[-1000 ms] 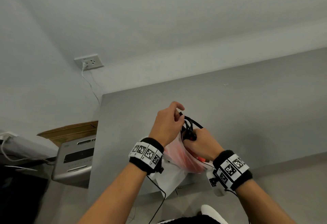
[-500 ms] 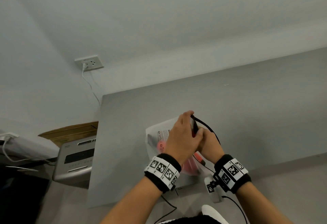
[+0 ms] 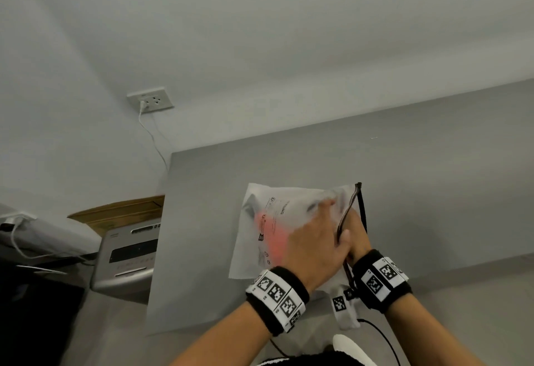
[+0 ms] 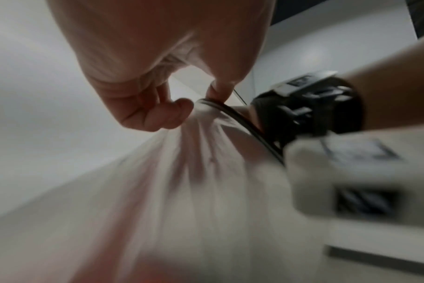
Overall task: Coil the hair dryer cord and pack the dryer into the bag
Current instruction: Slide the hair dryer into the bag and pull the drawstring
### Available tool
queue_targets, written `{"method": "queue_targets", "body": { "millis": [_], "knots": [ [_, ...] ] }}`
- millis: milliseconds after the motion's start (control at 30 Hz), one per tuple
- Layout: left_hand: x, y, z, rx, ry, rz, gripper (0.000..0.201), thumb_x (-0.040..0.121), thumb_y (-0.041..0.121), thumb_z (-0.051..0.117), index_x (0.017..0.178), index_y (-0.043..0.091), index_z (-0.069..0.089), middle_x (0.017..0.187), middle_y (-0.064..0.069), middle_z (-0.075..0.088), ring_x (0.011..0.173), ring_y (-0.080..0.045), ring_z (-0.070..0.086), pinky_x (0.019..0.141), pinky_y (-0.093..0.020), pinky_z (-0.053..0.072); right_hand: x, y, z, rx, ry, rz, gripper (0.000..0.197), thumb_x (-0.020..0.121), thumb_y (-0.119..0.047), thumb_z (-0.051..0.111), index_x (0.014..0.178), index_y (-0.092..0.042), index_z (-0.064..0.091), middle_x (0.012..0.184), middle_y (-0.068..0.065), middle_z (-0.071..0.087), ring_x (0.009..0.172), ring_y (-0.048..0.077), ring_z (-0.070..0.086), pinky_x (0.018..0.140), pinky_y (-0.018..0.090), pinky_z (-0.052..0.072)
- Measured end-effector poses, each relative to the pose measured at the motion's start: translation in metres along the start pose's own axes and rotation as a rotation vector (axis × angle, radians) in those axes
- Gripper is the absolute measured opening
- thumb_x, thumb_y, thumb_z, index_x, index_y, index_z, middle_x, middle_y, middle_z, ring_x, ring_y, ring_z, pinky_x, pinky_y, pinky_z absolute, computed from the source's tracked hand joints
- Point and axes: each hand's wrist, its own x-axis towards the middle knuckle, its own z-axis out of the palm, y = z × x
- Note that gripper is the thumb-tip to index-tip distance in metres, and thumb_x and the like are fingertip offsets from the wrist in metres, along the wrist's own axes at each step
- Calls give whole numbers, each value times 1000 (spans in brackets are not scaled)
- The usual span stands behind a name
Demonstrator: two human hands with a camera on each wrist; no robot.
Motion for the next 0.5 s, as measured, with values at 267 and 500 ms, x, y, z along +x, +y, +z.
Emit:
{"method": "queue_targets", "body": {
  "millis": [267, 500],
  "knots": [
    [-33, -36, 23, 103, -108, -124, 64, 93, 28, 51, 151, 27, 23, 112, 0, 69, 94, -18, 69, 89, -40, 59, 20, 16, -2, 243, 62, 207, 21, 97, -9, 60, 114, -5, 70, 92, 12, 79, 76, 25, 76, 58, 34, 60],
    [-32, -43, 26, 11, -396, -75, 49, 91, 21, 51, 137, 30, 35, 74, 5, 59, 64, -13, 56, 68, -37, 54, 19, 30, -3, 398, 38, 294, 17, 99, -8, 58, 107, 2, 70, 84, 14, 72, 59, 19, 71, 42, 23, 49]
  ]
}}
